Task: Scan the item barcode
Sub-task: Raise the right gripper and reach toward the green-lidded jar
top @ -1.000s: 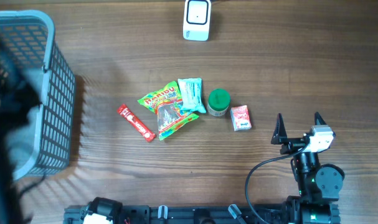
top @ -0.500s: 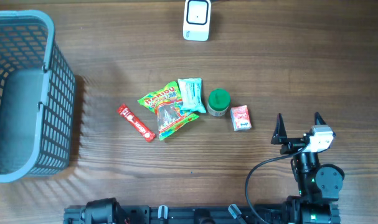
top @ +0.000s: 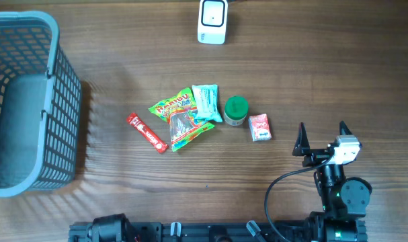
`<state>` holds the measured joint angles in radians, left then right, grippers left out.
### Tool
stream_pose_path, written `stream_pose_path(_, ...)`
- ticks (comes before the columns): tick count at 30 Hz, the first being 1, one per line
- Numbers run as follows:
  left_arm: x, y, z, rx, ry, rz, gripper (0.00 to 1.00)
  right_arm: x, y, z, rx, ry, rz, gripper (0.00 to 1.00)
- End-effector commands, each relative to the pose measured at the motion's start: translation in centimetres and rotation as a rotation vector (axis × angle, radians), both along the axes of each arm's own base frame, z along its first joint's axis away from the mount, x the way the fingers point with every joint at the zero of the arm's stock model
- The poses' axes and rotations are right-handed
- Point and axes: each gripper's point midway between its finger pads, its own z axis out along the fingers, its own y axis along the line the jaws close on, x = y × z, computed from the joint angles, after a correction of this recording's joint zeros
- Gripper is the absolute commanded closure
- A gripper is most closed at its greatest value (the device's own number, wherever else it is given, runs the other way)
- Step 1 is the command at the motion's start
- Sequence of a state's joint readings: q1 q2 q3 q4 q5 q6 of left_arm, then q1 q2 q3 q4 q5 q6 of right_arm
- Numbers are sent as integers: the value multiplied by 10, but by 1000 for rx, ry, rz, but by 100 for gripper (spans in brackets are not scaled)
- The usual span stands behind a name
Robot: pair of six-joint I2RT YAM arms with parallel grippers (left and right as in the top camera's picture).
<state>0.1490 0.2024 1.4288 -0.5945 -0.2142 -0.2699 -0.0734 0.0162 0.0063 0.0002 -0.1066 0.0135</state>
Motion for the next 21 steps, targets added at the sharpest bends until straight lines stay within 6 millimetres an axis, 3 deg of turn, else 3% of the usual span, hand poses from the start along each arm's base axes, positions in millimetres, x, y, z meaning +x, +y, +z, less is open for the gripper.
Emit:
stream_pose_path(1,19,3,-27,-32,128,-10,0,0,-1,1,-12,-7,-9,0)
stream_pose_path(4,46,11,-68,-121,274,-33,0,0,0,4,-13,-20,0,0)
stream_pose_path(7,82,14,-95,-125,364,-41,0,0,0,16,-1,-65,1,0)
stream_pose_path(9,101,9,-105,-111,389,-80,0,-3,21,28,80,-108,122,0)
stream_pose_path(11,125,0,-116,-61,417,-130,0,-11,46,40,24,-158,276,0)
stream_pose_path(14,147,-13,-132,20,444,-194,0,-20,60,60,7,-199,357,0)
stream_pose_path(17,163,-18,-153,92,498,-204,0,-29,68,95,-11,-241,410,0)
stream_pose_path(21,186,-16,-174,95,512,-207,0,-21,77,113,30,-69,469,0)
